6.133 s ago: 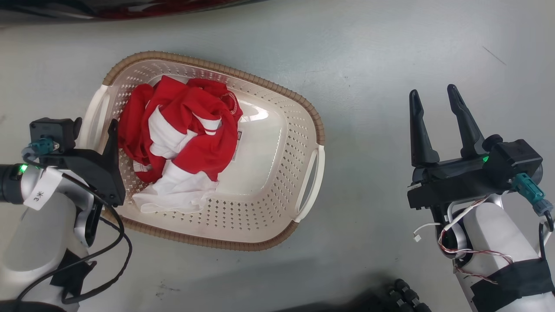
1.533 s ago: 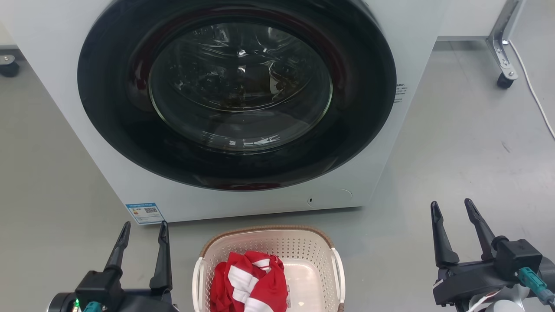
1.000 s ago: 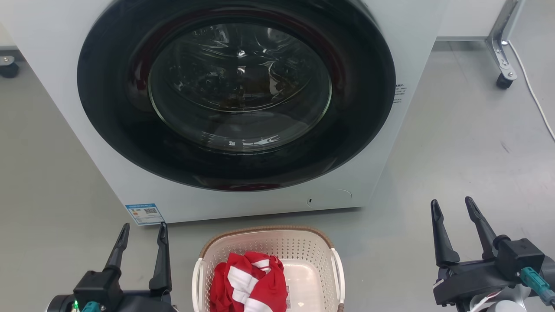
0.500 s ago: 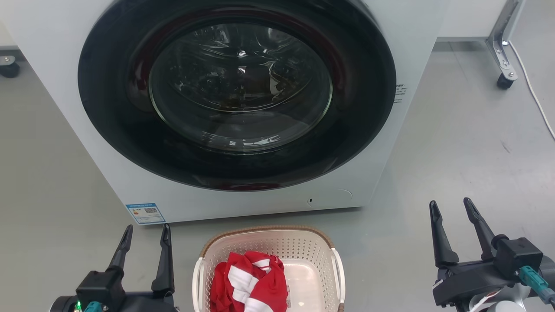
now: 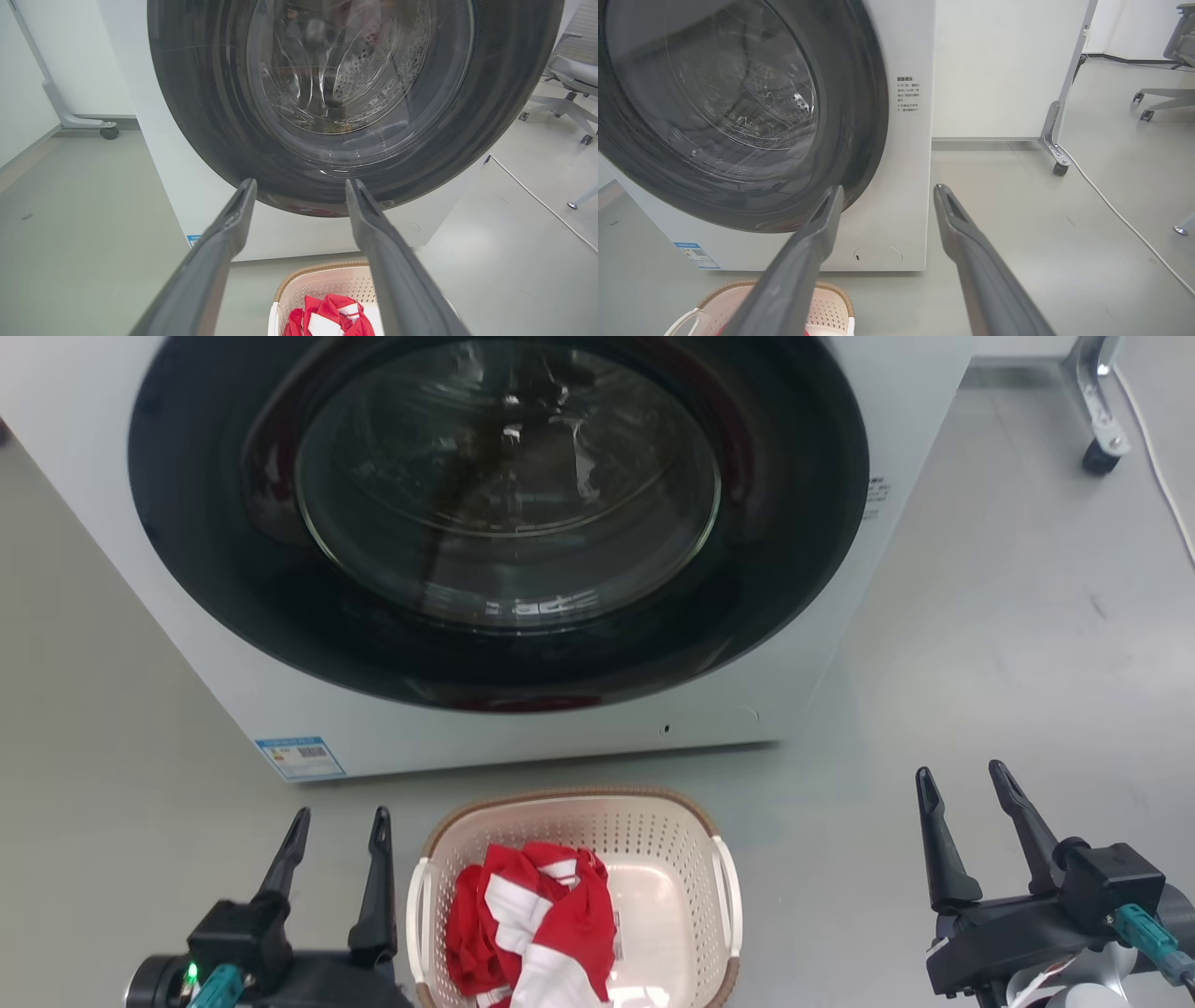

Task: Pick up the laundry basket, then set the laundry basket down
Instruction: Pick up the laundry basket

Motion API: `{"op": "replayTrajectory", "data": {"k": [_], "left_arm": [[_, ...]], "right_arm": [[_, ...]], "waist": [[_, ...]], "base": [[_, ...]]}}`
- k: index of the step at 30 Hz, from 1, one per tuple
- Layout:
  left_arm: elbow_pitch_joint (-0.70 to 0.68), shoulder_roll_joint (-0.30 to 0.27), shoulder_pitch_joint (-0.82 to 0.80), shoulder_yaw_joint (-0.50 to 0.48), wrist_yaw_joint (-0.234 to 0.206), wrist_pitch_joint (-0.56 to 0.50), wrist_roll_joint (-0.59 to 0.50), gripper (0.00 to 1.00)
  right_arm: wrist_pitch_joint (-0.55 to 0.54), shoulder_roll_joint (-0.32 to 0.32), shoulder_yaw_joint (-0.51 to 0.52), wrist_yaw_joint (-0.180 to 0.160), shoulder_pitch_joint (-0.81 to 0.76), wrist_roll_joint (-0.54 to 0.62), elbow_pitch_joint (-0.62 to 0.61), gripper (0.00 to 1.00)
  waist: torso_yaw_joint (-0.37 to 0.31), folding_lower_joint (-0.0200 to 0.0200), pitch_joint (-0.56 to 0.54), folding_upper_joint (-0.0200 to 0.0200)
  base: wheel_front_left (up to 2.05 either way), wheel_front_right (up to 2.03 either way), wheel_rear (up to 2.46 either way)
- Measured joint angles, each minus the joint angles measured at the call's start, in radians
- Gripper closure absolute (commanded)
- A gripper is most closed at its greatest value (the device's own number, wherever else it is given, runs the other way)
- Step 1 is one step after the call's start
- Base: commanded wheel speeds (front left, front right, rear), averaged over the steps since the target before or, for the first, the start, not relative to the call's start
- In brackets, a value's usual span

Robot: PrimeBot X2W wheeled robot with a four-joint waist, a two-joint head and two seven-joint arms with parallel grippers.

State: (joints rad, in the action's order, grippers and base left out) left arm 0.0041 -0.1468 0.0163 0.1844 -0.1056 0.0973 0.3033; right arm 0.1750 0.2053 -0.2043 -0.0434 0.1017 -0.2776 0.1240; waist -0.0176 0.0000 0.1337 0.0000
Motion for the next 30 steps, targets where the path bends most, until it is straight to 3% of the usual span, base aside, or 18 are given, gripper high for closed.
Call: {"op": "replayTrajectory", "data": {"k": [22, 30], "left_arm": [[0.238, 0.022, -0.356, 0.036, 0.072, -0.143, 0.024, 0.00], [0.336, 0.010, -0.452, 0.017, 0.098, -0.171, 0.055, 0.00]], "right_arm": [[-0.083, -0.002, -0.021, 0.044, 0.197, -0.030, 0.097, 0.00], [-0.100, -0.040, -0.073, 0.068, 0.308, -0.027, 0.148, 0.00]], "waist": [[0.013, 0.0002, 0.326, 0.0001], [0.027, 0.0003, 0.445, 0.0002]], "base": [[0.00, 0.00, 0.00], [0.00, 0.00, 0.00]]}}
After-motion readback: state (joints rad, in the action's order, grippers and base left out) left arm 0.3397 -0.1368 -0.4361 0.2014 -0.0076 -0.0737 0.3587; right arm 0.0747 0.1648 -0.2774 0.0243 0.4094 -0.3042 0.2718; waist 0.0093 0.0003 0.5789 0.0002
